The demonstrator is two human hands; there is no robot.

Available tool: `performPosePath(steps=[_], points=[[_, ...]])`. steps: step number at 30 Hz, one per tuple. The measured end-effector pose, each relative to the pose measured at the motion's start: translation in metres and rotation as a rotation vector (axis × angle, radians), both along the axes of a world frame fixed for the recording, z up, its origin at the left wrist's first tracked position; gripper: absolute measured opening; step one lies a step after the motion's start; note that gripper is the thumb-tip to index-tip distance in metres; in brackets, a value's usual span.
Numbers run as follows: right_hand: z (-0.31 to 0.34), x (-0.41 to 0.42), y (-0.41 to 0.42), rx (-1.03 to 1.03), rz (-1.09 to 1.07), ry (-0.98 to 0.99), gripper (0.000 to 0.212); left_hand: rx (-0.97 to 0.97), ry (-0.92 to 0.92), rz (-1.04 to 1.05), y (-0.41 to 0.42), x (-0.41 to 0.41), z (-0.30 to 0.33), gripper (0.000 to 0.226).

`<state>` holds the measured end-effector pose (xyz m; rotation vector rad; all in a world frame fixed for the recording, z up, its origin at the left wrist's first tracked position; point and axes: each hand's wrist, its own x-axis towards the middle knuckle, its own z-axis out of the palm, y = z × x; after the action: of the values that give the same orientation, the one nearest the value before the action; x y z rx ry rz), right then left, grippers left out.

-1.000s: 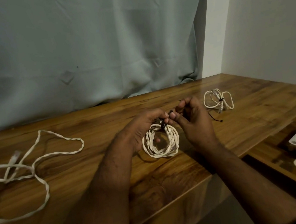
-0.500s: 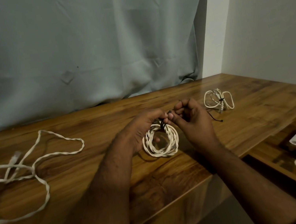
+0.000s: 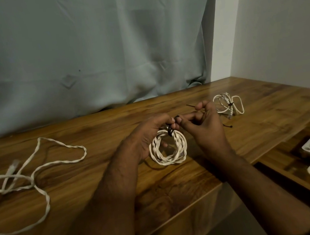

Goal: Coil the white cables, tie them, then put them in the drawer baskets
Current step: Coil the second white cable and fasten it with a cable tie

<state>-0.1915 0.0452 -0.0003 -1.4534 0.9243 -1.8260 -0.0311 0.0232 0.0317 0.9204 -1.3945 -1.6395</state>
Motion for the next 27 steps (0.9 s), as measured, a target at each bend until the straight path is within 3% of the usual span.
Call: performPosePath(steps=[12, 27], points=[[0.0019, 0.0028, 0.0051, -0.019, -0.085, 0.119, 0.045, -0.054, -0.117, 0.05, 0.0033, -0.0008, 0.0035, 0.025], [0.0038, 0.0037, 0.0078, -0.012, -0.184, 0.178, 0.051, 0.007, -0.064, 0.037, -0.0005, 0.0, -0.0001, 0.022]])
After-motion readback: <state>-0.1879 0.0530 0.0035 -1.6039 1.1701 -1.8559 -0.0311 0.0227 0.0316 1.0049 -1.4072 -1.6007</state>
